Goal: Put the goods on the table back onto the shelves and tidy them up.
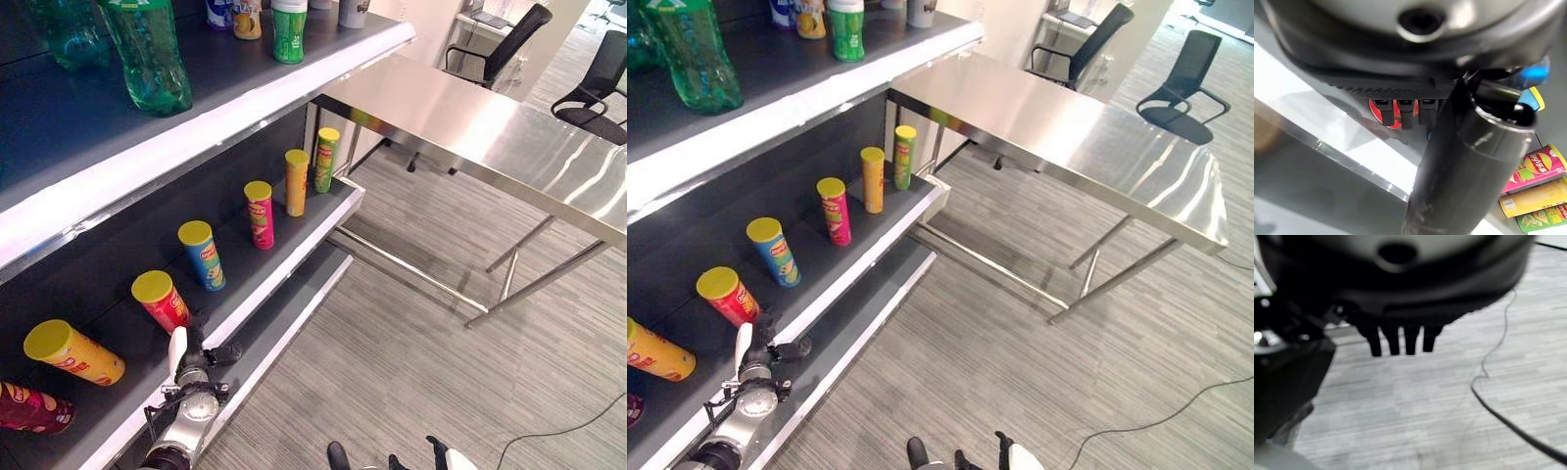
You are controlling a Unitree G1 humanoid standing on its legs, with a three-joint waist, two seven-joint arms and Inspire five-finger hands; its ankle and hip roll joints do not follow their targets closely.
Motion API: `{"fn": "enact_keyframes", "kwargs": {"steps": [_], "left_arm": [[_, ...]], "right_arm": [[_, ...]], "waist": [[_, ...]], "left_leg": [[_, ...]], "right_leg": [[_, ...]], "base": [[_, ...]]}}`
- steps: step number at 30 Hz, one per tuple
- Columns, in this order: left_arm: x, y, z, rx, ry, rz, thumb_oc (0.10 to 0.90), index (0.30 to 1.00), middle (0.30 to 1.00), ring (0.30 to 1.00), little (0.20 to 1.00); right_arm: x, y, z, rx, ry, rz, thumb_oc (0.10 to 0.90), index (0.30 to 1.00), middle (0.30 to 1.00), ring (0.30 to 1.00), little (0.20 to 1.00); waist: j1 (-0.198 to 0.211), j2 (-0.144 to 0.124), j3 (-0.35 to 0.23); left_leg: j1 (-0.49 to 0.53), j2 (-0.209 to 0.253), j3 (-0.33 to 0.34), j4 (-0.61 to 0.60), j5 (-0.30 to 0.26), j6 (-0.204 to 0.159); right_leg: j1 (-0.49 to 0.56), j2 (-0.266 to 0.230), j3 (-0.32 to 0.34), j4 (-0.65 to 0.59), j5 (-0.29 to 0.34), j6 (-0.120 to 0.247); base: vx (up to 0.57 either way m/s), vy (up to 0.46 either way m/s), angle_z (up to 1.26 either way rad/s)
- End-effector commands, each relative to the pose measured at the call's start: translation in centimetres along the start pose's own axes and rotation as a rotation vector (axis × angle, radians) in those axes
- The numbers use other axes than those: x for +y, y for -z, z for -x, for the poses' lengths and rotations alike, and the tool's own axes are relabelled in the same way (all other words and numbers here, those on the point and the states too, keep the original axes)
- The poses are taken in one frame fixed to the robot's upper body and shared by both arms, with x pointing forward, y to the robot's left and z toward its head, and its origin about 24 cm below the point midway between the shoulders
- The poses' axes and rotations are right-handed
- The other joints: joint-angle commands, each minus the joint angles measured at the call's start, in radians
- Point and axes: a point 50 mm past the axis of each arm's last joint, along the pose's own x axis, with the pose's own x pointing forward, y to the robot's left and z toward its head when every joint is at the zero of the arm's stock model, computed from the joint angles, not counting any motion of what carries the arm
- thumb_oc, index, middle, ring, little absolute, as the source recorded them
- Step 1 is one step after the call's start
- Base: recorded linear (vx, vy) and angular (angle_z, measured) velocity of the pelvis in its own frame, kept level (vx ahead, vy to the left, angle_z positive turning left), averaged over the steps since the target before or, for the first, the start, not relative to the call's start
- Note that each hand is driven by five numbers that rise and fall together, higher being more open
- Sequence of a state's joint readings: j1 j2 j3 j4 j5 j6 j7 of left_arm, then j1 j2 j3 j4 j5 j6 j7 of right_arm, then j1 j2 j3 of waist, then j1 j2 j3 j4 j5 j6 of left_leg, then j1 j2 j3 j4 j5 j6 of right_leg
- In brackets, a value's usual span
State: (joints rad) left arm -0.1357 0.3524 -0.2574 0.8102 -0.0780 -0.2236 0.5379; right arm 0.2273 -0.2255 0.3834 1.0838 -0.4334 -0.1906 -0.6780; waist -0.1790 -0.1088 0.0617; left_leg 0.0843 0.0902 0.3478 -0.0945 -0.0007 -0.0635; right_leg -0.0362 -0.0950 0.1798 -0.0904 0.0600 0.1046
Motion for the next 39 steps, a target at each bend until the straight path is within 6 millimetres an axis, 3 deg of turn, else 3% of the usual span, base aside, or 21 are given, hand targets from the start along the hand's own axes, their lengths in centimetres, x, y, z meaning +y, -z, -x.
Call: {"fn": "enact_keyframes", "kwargs": {"steps": [1, 39], "left_arm": [[2.0, -4.4, -2.3, -0.169, -0.13, 0.092, 0.8, 0.9, 0.9, 0.9, 0.9], [4.7, -2.4, -2.6, -0.097, -0.226, 0.03, 0.8, 0.9, 0.9, 0.9, 0.9]], "right_arm": [[-0.7, 1.5, 0.4, -0.002, 0.011, 0.063, 0.8, 0.9, 0.9, 0.9, 0.9], [-0.6, 2.8, 0.7, 0.069, -0.003, 0.069, 0.8, 0.9, 0.9, 0.9, 0.9]], "waist": [[0.024, 0.008, -0.034], [0.047, -0.019, -0.02]], "left_leg": [[0.053, 0.023, -0.023, 0.012, -0.089, -0.023], [0.079, 0.008, -0.039, 0.013, -0.114, -0.011]], "right_leg": [[-0.036, -0.027, -0.041, 0.025, -0.005, 0.07], [-0.016, -0.031, -0.061, 0.02, -0.007, 0.074]], "base": [[0.0, 0.0, 0.0], [0.0, 0.001, 0.0]]}}
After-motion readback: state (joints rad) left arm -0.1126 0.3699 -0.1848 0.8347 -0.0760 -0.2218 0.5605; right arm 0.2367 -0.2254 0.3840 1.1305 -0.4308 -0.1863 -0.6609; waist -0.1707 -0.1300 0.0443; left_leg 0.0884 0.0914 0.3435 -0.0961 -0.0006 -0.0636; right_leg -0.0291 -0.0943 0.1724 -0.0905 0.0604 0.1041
